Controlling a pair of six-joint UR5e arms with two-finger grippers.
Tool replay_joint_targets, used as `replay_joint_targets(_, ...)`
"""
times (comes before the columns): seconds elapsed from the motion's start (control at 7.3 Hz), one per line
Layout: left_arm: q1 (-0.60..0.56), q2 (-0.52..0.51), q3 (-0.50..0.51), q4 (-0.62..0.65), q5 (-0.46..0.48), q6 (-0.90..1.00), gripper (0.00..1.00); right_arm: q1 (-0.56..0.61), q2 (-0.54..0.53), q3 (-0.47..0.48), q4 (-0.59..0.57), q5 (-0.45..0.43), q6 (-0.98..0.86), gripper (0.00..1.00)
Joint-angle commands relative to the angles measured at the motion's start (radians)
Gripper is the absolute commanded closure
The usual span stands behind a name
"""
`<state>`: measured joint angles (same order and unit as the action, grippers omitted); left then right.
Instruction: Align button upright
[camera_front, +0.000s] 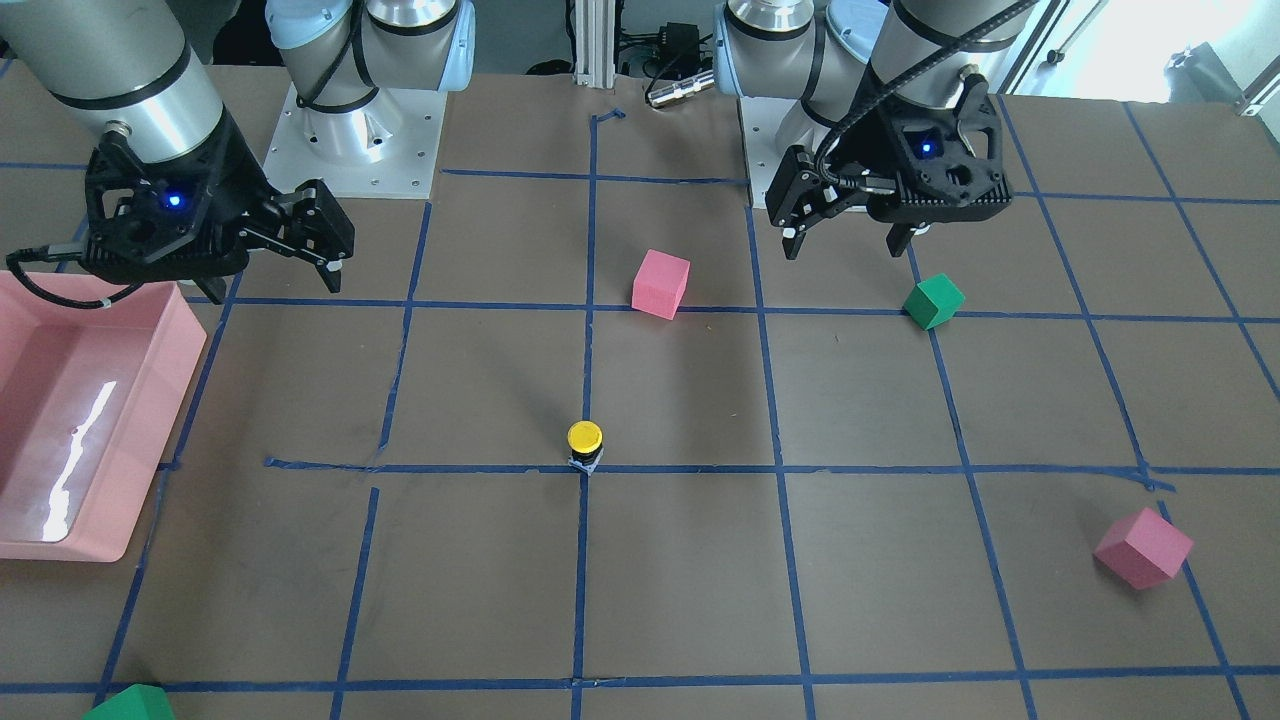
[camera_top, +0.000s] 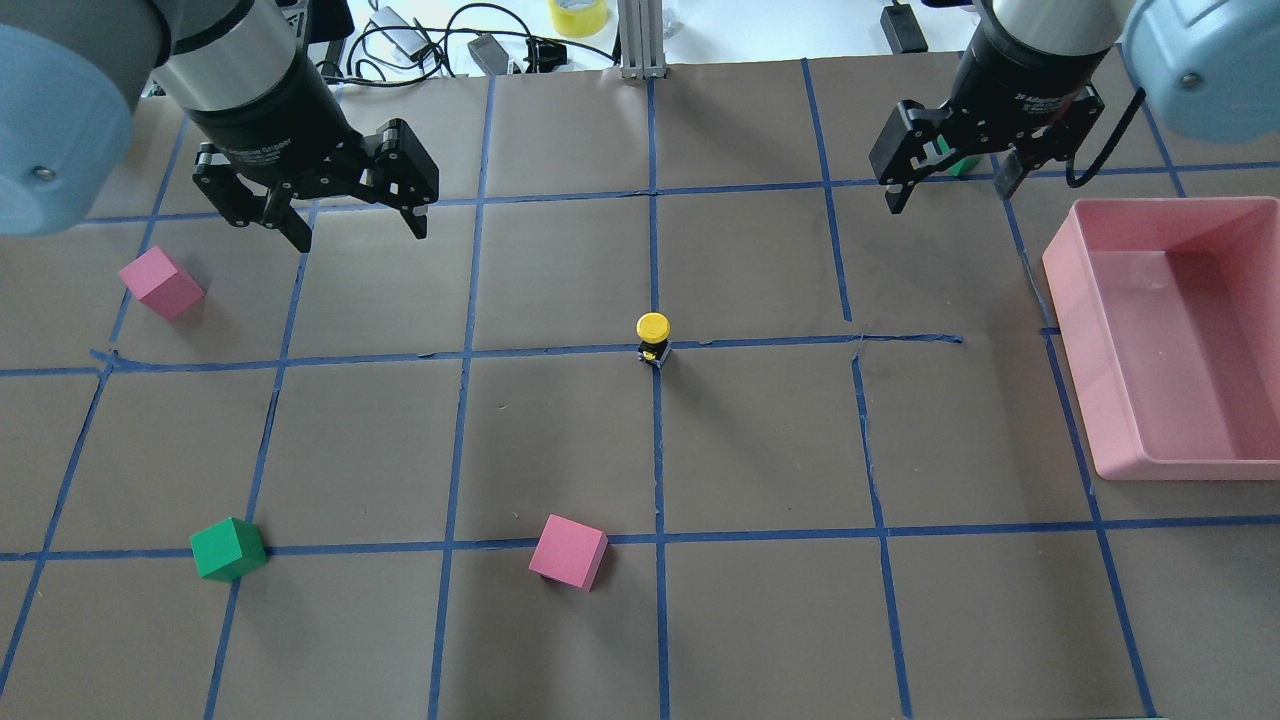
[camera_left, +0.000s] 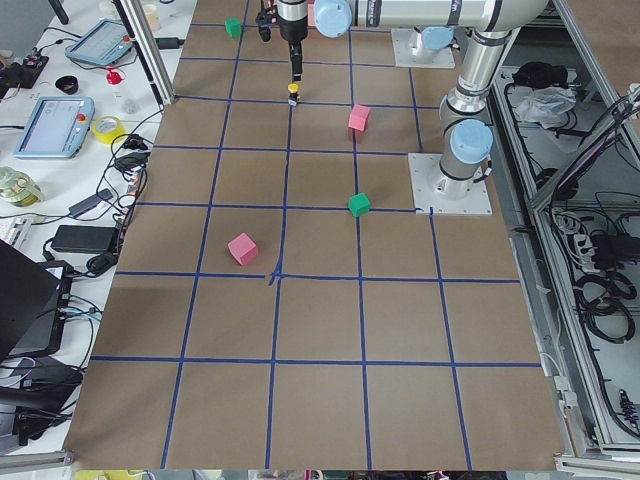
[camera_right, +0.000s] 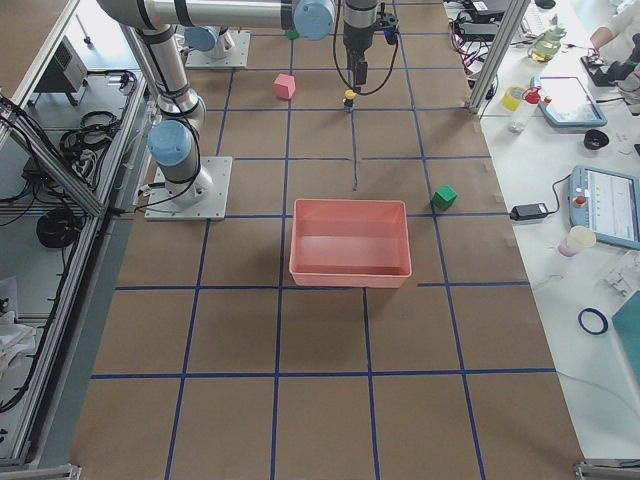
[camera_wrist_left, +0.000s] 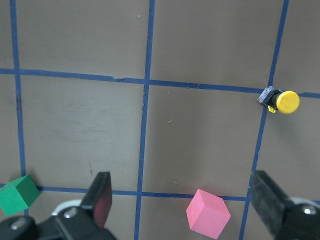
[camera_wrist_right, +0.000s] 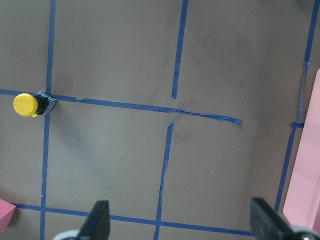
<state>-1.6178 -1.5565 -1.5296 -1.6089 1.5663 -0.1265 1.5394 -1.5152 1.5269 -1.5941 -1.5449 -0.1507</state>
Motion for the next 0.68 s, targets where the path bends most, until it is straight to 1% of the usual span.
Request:
replay_joint_targets(0.0, -0.002, 0.018, -0.001, -0.020, 0.008, 0.007, 0.00, 0.001, 0.001, -0.014, 0.003, -0.006, 0.002, 0.00)
replay_joint_targets(0.55, 0.001, 0.016, -0.003, 0.036, 0.008, 0.050, 0.00, 0.001, 0.003, -0.010, 0.000, 0.008, 0.002, 0.00)
